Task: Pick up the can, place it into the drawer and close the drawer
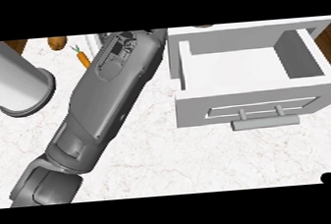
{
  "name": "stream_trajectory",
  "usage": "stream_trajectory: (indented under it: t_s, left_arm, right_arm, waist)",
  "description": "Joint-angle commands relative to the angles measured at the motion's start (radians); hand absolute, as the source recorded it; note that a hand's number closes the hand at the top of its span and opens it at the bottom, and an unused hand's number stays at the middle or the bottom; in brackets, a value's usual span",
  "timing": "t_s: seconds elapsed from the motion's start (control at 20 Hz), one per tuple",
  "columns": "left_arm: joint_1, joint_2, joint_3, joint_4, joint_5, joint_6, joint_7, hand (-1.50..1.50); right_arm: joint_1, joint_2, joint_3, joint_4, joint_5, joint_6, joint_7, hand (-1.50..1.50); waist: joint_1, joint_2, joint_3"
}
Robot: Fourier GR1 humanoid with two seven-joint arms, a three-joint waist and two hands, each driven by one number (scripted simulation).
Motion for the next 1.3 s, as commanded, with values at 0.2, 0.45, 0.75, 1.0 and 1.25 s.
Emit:
stream_trajectory:
  t_s: [0.2,0.45,0.75,1.0,1.25]
  left_arm:
    - [-0.196,0.000,-0.140,0.170,0.103,0.111,0.041,1.50]
    - [-0.236,0.000,-0.082,0.308,0.135,0.061,-0.053,1.50]
    - [-0.301,0.000,-0.170,0.362,0.184,0.171,-0.051,1.50]
    - [-0.286,0.000,-0.194,0.384,0.222,0.220,-0.092,-1.50]
    - [-0.310,0.000,-0.235,0.405,0.255,0.290,-0.098,-1.50]
  right_arm:
    - [-0.095,-0.016,0.026,0.054,0.015,-0.018,0.015,-1.50]
    - [-0.058,-0.013,-0.004,0.043,-0.019,-0.003,-0.014,-1.50]
    - [-0.104,-0.041,-0.003,0.083,-0.017,0.001,0.004,-1.50]
    - [-0.109,-0.046,0.009,0.070,0.005,-0.004,0.020,-1.50]
    - [-0.144,-0.074,0.043,0.055,0.056,0.006,0.014,-1.50]
  waist:
    - [-0.037,0.007,0.001]
    - [-0.041,0.012,0.002]
    - [-0.062,0.018,0.003]
    - [-0.055,0.017,0.002]
    - [-0.091,0.025,0.003]
